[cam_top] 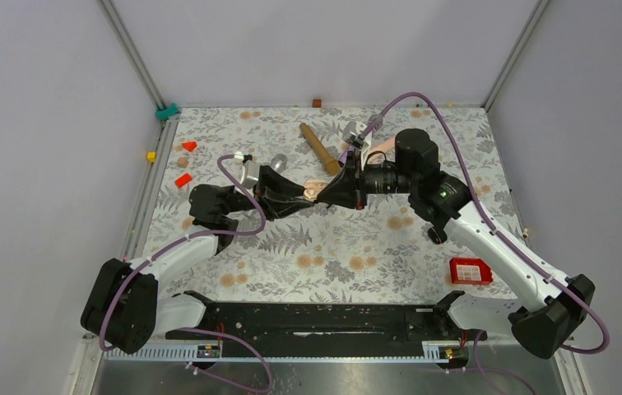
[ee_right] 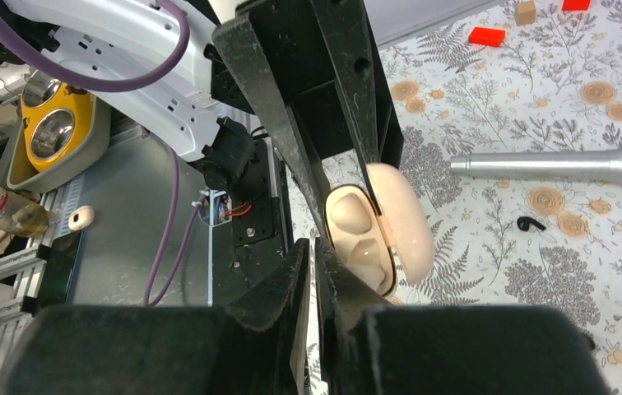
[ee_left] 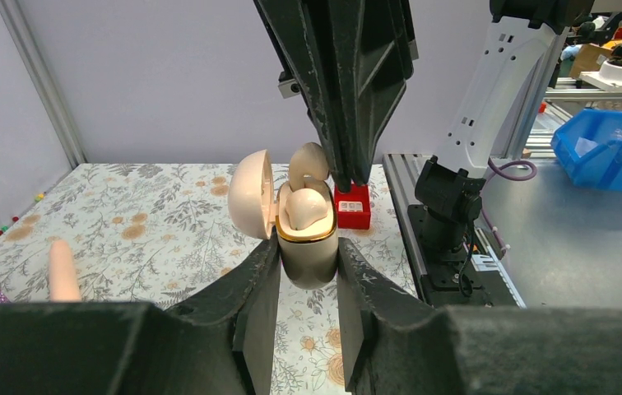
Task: Insert the wireless bluetooth earbuds into the charging case
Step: Adjust the earbud with the charging case, then close the charging case.
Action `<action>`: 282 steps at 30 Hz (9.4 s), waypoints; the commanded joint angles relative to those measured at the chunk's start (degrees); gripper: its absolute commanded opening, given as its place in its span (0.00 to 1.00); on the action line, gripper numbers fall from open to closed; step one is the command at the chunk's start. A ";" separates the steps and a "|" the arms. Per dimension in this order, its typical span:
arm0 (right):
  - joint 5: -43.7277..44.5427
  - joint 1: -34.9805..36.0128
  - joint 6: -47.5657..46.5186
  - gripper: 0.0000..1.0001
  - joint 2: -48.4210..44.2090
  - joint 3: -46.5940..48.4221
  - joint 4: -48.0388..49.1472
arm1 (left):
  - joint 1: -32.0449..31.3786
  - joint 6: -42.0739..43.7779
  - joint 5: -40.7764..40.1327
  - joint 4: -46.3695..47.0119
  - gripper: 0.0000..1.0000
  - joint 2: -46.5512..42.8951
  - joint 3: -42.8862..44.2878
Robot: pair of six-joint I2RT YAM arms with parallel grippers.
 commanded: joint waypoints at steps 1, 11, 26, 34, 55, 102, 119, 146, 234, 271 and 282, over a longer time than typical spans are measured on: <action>-1.43 0.44 -0.11 0.16 1.36 4.69 1.10 | -0.32 -0.03 0.84 3.16 0.00 -0.14 0.99; -12.38 0.46 -43.79 0.61 -1.72 21.85 -37.75 | -2.77 0.43 10.18 -0.30 0.00 0.56 3.39; -14.74 2.36 -94.11 0.58 -5.66 12.12 -62.06 | -9.59 16.17 23.24 -28.09 0.00 2.81 8.68; -13.20 6.71 -88.48 0.55 -5.32 7.43 -55.58 | -11.28 42.54 25.90 -62.57 0.00 4.76 15.09; -7.90 9.98 -80.59 0.48 -6.30 -2.13 -42.53 | -13.07 44.32 26.31 -65.80 0.00 7.39 16.05; -3.70 11.50 -78.47 0.19 -7.89 -5.44 -37.21 | -13.04 44.35 24.97 -65.80 0.00 7.96 16.23; 1.41 11.50 -63.87 0.14 -8.29 -4.55 -30.42 | -13.02 47.78 19.05 -67.52 0.00 7.02 15.77; 8.11 11.53 -45.14 0.29 -9.22 -6.06 -17.28 | -12.80 47.72 14.41 -67.77 0.00 4.95 16.23; 10.21 7.81 -36.75 0.20 -12.57 -8.00 -8.92 | -5.80 9.20 11.17 -14.46 0.00 1.60 4.14; 21.54 5.16 -37.42 0.48 -13.25 -8.73 -3.83 | -6.00 10.70 17.78 -16.13 0.00 0.01 4.55; 1.06 5.09 -40.02 0.50 -14.92 -6.55 -13.07 | -5.86 13.73 14.66 -20.04 0.00 -0.01 4.92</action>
